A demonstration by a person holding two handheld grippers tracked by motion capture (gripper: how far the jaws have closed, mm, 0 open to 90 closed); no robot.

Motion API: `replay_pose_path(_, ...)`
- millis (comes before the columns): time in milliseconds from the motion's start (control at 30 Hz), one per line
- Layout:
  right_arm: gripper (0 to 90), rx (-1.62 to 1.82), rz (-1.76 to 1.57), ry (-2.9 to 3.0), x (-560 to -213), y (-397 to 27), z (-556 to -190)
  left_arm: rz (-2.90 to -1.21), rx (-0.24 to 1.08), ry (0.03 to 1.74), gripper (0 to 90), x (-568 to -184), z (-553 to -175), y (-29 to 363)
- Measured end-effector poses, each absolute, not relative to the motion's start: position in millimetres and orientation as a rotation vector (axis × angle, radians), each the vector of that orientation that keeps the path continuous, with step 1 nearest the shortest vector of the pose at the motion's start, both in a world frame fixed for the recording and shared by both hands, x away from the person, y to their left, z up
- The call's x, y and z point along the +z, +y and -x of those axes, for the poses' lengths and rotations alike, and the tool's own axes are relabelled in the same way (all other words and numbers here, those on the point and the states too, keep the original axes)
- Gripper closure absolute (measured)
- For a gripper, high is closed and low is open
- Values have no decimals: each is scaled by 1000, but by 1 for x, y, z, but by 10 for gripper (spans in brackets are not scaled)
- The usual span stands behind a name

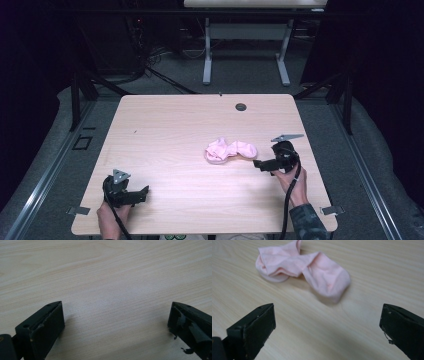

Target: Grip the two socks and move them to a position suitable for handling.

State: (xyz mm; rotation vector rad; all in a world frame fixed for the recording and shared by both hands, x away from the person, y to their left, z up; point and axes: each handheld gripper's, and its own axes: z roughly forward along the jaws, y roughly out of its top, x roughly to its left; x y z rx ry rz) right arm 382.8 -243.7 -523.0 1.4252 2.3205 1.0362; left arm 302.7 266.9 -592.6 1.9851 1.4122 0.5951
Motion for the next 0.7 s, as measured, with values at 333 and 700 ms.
replay_pose_path(333, 178, 973, -1392, 2380, -529, -190, -430, -1985, 595, 1413, 9, -592, -302, 267)
replay_pose_path(700, 451, 867, -1489, 2360, -557, -175, -461, -1985, 596, 1413, 11, -592, -302, 267)
